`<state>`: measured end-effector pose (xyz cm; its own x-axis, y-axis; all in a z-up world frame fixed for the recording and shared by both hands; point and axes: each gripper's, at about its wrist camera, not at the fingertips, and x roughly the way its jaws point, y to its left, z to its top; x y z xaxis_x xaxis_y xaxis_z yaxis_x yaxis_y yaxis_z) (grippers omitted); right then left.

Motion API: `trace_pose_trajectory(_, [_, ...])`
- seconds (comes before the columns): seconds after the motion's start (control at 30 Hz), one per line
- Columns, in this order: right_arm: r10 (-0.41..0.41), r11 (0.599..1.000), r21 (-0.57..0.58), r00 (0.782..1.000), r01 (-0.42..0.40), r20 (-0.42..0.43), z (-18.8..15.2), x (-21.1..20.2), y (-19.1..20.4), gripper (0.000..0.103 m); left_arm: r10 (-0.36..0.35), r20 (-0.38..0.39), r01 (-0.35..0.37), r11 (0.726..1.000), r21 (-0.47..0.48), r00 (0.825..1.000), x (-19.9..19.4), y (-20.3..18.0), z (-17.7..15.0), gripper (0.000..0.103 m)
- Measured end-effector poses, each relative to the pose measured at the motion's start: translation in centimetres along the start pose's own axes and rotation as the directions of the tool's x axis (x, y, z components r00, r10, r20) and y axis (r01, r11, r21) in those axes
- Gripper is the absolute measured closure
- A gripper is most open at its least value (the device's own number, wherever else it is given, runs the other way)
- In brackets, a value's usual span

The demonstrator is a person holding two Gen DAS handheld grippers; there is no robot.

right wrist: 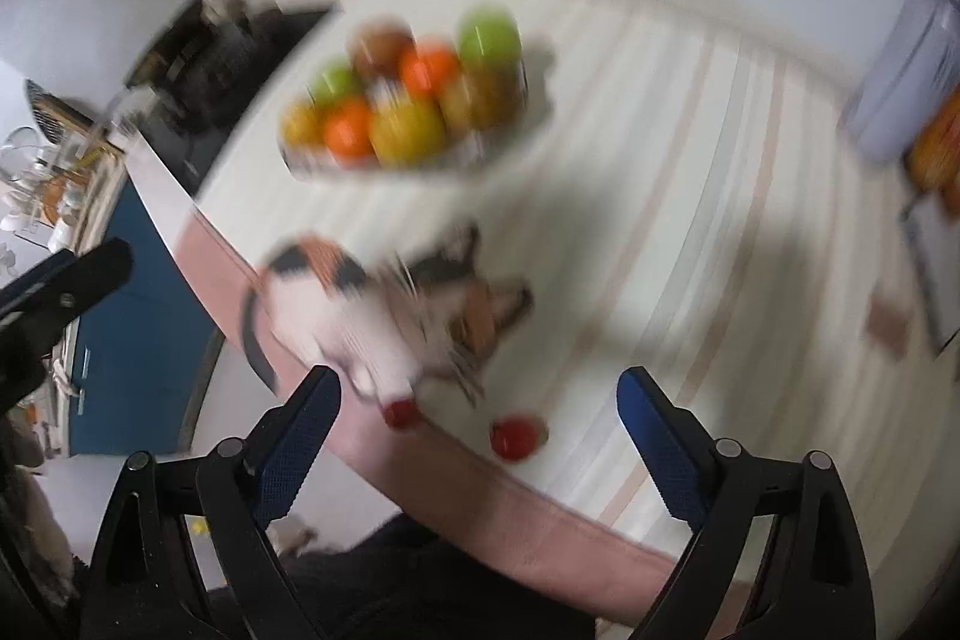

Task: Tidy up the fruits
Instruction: 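Move both tools down to the red cherries beside the cat mat, then grasp a red cherry with the right tool while the left tool grasps another cherry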

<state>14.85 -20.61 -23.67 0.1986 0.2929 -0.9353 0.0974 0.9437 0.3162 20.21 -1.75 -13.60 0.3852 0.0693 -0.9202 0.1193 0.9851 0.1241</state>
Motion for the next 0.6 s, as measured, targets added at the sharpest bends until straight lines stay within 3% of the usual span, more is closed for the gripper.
trace_pose_trajectory(0.03, [0.006,1.000,0.016,0.999,-0.006,-0.037,-0.5,1.9,-0.6,0.027,-0.001,-0.036,0.001,1.000,0.010,0.999,1.4,-0.3,-0.4,0.008])
trace_pose_trajectory(0.13, [0.036,0.998,0.056,0.995,-0.031,-0.094,-1.8,5.3,-1.9,0.035,-0.051,-0.169,0.053,0.999,0.008,0.984,6.0,-0.8,-1.9,0.008])
trace_pose_trajectory(0.2, [0.031,0.998,0.061,0.992,-0.023,-0.126,-2.5,7.1,-2.2,0.038,-0.083,-0.271,0.080,0.997,-0.021,0.959,9.2,-0.9,-3.2,0.008])
trace_pose_trajectory(0.3, [0.015,0.999,0.051,0.985,-0.007,-0.173,-3.4,8.6,-2.4,0.046,-0.091,-0.352,0.080,0.996,-0.045,0.931,12.3,-1.0,-4.9,0.008])
trace_pose_trajectory(0.5, [-0.021,1.000,-0.012,0.987,0.019,-0.162,-4.1,9.8,-1.7,0.068,-0.113,-0.380,0.098,0.993,-0.058,0.918,14.1,-1.2,-6.8,0.008])
trace_pose_trajectory(0.6, [-0.028,0.999,-0.024,0.988,0.025,-0.152,-4.0,9.5,-1.8,0.069,-0.166,-0.381,0.148,0.986,-0.075,0.909,14.4,-1.7,-7.1,0.013])
